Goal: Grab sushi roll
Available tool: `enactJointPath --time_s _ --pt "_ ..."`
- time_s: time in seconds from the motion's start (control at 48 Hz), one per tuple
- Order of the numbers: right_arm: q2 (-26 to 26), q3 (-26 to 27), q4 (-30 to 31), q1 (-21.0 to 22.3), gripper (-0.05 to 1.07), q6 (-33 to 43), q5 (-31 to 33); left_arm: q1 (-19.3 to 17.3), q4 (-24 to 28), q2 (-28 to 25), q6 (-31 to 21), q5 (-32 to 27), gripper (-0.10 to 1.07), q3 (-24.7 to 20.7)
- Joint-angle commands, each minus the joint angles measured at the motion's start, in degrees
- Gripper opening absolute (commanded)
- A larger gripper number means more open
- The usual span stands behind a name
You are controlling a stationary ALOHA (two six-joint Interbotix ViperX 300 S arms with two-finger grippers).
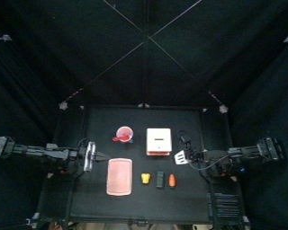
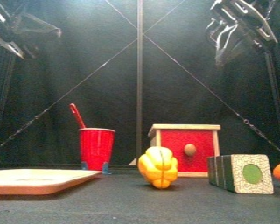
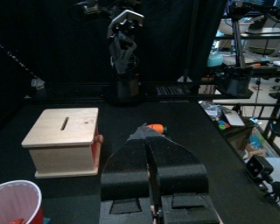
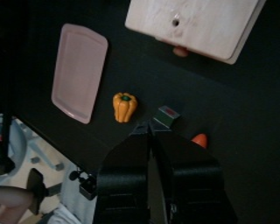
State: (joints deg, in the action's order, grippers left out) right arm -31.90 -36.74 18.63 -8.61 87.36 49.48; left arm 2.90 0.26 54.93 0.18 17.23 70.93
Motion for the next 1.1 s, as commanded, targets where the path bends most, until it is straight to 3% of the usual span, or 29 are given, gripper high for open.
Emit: enactJointPath --time_s 0.0,0.188,0.292,0.438,0.604,0.729,1.083 --pt "2.0 1.7 6.0 -6.3 0.10 6.3 0.0 -0.1 0.0 -0.4 0.0 0.3 -0.01 -0.9" --pt "7.2 1.7 17.9 -15.6 0.10 21.2 0.0 -0.1 -0.1 -0.4 -0.1 0.2 -0.01 -0.8" --pt "10.4 1.0 22.0 -18.2 0.10 28.7 0.3 -0.1 -0.1 -0.4 -0.1 -0.1 -0.01 -0.8" --pt "15.1 -0.4 22.1 -18.3 0.11 33.6 0.1 -0.1 -0.2 -0.4 -0.1 -0.6 -0.01 -0.8" --pt "19.1 0.4 18.7 -17.1 0.17 33.6 -1.2 -0.1 -0.1 -0.4 -0.1 -0.6 -0.01 -0.8" --pt "20.4 0.4 18.2 -16.3 0.28 33.6 -2.8 -0.1 0.0 -0.4 -0.1 -0.8 -0.01 -0.8" --pt "26.9 1.1 18.2 -14.3 0.78 33.6 -8.5 -0.2 0.0 -0.4 -0.1 -2.0 -0.01 -0.8"
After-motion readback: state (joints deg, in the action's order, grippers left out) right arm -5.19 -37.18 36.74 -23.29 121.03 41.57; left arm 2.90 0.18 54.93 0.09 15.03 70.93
